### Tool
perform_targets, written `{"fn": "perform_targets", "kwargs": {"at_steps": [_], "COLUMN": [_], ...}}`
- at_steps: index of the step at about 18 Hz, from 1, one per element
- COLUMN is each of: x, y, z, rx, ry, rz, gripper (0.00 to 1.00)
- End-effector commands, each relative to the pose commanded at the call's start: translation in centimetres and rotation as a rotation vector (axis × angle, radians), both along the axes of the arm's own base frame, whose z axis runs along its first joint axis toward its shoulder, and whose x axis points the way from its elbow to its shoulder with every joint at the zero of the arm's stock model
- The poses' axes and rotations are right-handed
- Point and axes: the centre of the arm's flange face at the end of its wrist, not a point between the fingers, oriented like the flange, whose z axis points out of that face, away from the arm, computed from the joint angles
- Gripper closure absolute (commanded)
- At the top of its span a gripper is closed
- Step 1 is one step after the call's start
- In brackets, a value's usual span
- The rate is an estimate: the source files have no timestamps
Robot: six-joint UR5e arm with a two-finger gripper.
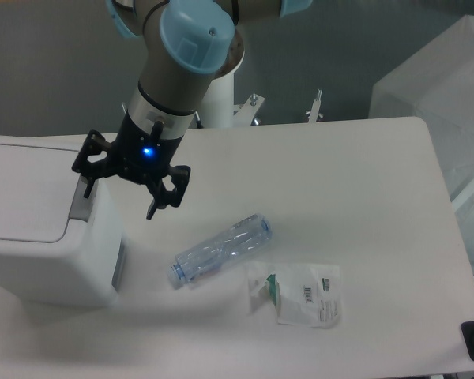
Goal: Open the trash can
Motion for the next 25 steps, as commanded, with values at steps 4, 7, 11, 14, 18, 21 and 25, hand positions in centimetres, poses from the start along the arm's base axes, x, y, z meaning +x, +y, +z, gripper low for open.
{"fn": "perform_targets", "kwargs": {"at_steps": [4,7,11,14,18,21,25], "x": [0.1,0.1,-0.1,-0.1,-0.1,-0.2,-0.1], "y": [0.1,0.0,0.2,0.2,0.3,0.3,0.4], "z": [-0.1,-0.7,-1.2,-1.5,-1.5,-1.5,-1.0], "rx": [-0.001,-0.007,-0.009,-0.008,-0.004,-0.004,0.006], "ry": [-0.001,-0.004,-0.007,-0.005,-0.002,-0.002,0.005], "rz": [-0.002,-0.004,-0.003,-0.001,-0.003,-0.001,-0.003], "gripper": [0.00,0.00,0.00,0.00,0.00,0.00,0.00]}}
